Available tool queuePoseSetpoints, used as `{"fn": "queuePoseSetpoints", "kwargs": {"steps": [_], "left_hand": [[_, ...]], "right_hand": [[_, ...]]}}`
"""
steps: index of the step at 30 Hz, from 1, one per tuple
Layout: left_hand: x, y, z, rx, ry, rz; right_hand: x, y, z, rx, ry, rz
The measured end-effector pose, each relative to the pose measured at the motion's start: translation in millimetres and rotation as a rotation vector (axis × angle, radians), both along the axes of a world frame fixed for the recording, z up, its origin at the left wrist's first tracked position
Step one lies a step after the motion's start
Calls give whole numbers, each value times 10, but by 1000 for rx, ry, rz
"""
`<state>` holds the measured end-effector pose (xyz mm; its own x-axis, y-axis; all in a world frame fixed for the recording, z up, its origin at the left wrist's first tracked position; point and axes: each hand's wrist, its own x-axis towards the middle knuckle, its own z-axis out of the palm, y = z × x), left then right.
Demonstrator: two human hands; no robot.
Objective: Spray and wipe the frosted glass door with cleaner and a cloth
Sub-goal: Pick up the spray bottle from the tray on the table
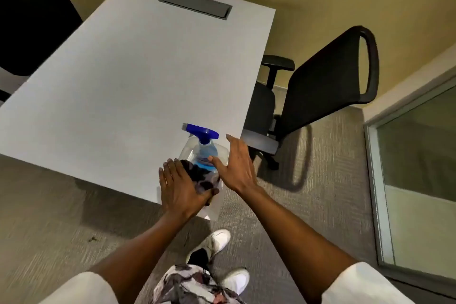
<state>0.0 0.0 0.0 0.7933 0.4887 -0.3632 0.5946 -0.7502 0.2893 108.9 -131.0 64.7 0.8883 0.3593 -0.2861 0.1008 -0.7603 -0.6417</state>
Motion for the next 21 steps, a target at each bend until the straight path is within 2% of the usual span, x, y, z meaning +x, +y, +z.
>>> {"fn": "queuePoseSetpoints", "kwargs": {"steps": [7,16,21], "left_hand": [[-7,97,-182,8,97,-23],[126,25,-12,-9,171,-20],[109,18,19,-19,181,-23]], "right_hand": [[131,321,-50,83,29,-8],[131,422,-78,40,37,-130],[55,350,59,179,18,-257]]}}
